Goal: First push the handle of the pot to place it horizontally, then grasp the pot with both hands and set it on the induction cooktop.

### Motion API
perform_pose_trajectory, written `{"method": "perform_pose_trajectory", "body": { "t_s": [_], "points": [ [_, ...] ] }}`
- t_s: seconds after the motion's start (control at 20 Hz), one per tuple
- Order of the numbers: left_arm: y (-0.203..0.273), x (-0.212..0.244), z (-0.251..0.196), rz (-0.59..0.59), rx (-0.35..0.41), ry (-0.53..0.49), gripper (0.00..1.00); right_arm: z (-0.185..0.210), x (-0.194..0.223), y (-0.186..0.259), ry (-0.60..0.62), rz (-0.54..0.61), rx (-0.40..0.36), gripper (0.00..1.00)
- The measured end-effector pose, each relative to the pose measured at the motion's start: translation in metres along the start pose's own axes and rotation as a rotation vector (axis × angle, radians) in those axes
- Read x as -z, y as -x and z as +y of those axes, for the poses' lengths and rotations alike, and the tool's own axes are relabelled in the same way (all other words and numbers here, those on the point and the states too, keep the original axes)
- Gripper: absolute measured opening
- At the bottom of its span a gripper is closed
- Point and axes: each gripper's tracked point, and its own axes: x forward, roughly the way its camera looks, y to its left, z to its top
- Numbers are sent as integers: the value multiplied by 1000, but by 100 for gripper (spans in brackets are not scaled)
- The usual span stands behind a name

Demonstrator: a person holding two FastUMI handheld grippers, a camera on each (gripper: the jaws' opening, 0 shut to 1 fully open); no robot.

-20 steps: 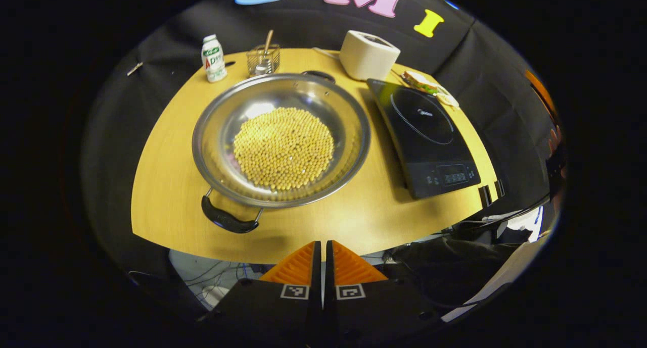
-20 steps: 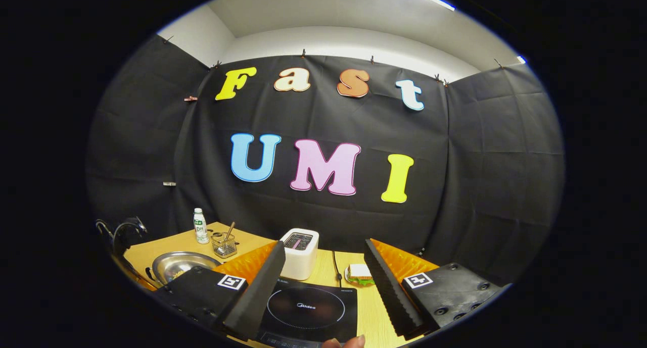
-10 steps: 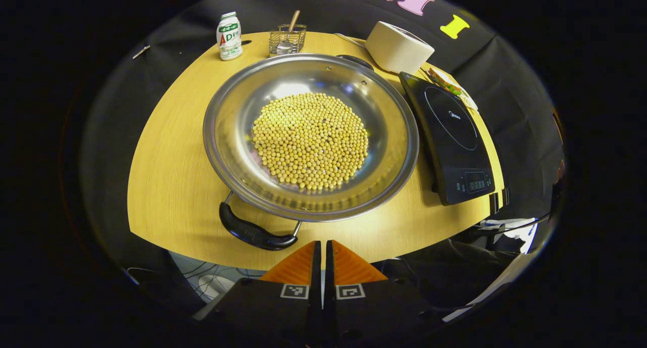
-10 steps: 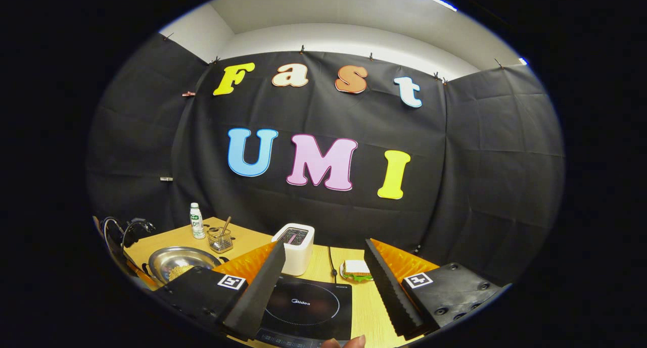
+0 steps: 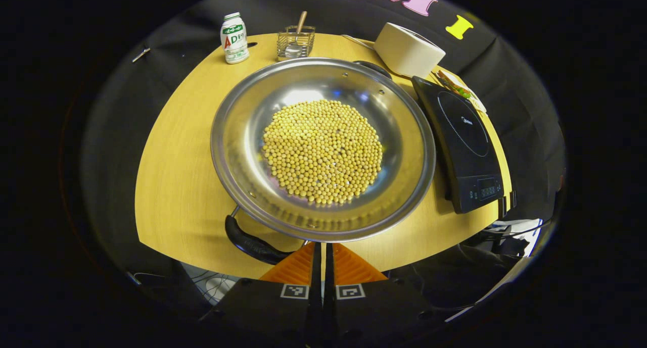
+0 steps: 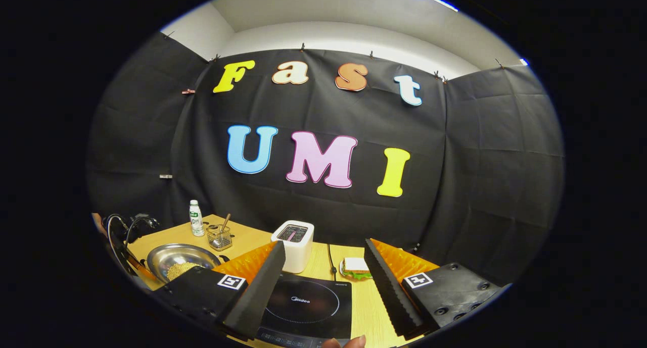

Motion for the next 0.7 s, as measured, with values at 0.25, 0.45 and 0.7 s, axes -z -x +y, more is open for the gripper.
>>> {"method": "perform_pose_trajectory", "body": {
  "t_s": [0.25, 0.45, 0.7],
  "points": [
    [1, -4, 33, -8, -40, 48, 5, -2, 3, -3, -4, 9, 10, 98],
    [4, -8, 58, -25, -68, 119, 5, 0, 4, -7, 0, 15, 11, 98],
    [4, -20, 89, -49, -106, 221, 5, 2, 6, -10, 1, 19, 10, 98]
  ]
}}
